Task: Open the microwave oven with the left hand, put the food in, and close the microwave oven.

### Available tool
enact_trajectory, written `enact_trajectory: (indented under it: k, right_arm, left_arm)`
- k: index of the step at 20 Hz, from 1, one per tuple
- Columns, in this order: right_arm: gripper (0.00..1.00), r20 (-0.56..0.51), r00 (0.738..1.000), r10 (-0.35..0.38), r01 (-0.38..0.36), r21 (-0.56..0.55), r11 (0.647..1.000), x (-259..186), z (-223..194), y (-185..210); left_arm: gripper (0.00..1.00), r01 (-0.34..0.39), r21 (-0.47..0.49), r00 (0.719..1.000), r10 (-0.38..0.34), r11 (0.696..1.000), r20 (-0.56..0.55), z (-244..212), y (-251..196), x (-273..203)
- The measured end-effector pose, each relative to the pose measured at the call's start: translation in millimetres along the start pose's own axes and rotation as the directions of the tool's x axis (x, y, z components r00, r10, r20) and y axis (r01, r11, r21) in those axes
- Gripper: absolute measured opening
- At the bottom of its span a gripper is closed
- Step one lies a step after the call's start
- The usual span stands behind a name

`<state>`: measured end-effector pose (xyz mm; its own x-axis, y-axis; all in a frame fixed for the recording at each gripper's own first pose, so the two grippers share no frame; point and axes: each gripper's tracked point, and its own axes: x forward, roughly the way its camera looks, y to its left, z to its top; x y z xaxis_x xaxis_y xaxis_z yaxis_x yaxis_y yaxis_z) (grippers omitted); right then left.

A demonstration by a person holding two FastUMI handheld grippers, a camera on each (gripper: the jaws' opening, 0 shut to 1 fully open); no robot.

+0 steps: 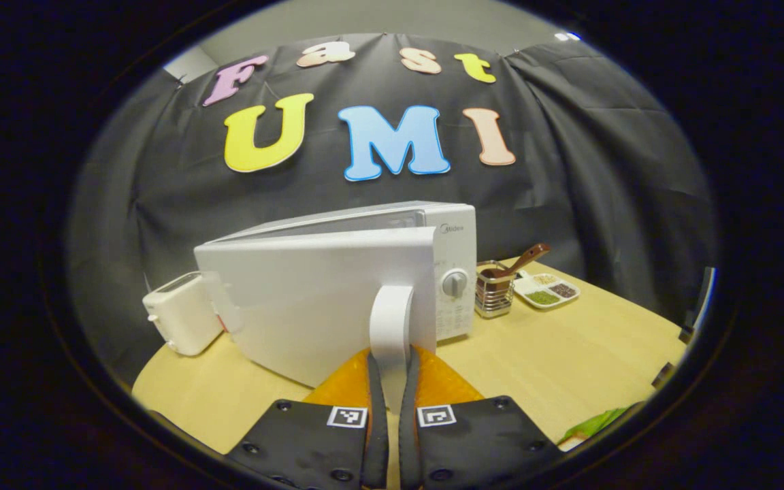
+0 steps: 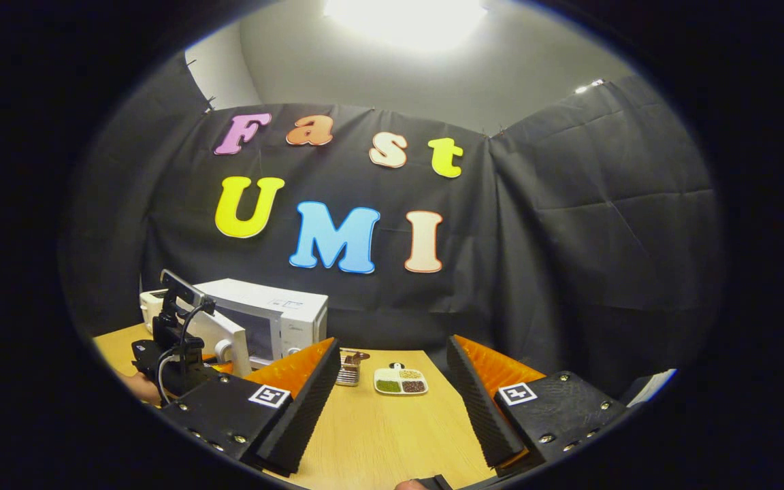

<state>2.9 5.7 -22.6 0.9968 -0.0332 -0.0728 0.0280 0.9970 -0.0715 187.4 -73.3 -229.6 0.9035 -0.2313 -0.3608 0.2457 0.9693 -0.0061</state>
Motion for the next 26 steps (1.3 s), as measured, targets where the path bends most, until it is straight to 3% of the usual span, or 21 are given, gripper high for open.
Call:
enact_trajectory:
  k: [5,11,26]
  right_arm:
    - [0.95,0.011,0.989,0.146,-0.146,0.047,0.988,-12,-5,24]
    - [0.96,0.033,0.972,0.234,-0.236,0.063,0.970,-20,2,58]
    - [0.95,0.048,0.971,0.232,-0.236,0.089,0.968,-17,23,190]
  left_arm:
    - [0.13,-0.097,-0.014,0.995,0.097,0.995,-0.027,-19,35,-47]
    - [0.13,-0.154,-0.010,0.987,0.153,0.988,-0.046,-36,74,-83]
    - [0.12,-0.084,-0.002,0.995,0.084,0.996,-0.059,-68,172,-136]
